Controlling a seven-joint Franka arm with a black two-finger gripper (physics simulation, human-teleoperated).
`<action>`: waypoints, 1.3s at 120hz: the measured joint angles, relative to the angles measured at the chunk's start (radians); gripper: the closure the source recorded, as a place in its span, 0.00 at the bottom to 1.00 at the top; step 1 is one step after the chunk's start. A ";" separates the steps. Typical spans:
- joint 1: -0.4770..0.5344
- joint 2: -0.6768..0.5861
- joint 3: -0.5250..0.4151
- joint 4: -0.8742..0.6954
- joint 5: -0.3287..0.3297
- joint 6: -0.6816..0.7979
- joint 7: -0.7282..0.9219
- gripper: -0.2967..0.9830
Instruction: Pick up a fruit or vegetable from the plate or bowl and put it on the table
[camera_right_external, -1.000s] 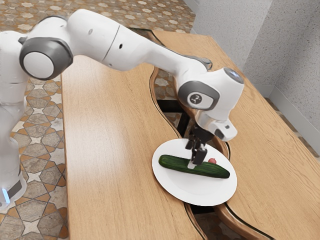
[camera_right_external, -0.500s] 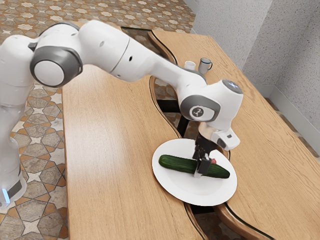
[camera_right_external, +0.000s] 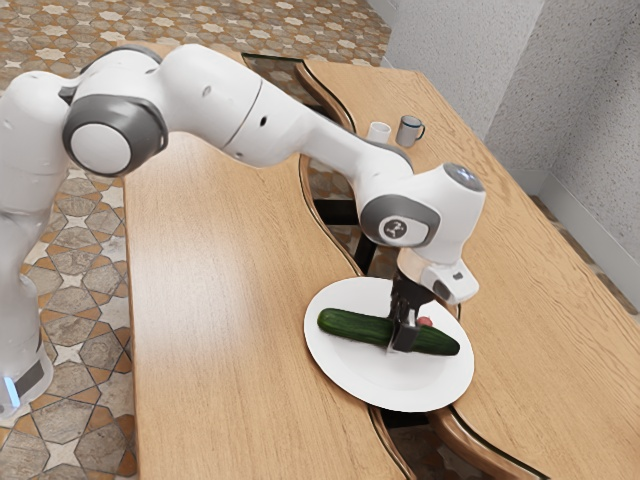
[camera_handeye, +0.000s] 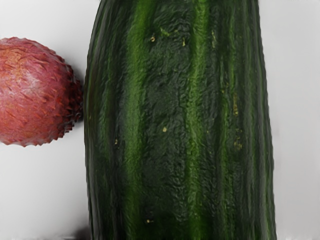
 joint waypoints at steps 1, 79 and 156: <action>0.000 0.000 0.000 0.000 0.000 0.000 0.000 0.49; 0.017 -0.274 0.267 -0.045 0.115 -0.181 0.045 0.63; -0.016 -0.266 0.355 -0.063 0.092 -0.230 0.175 0.25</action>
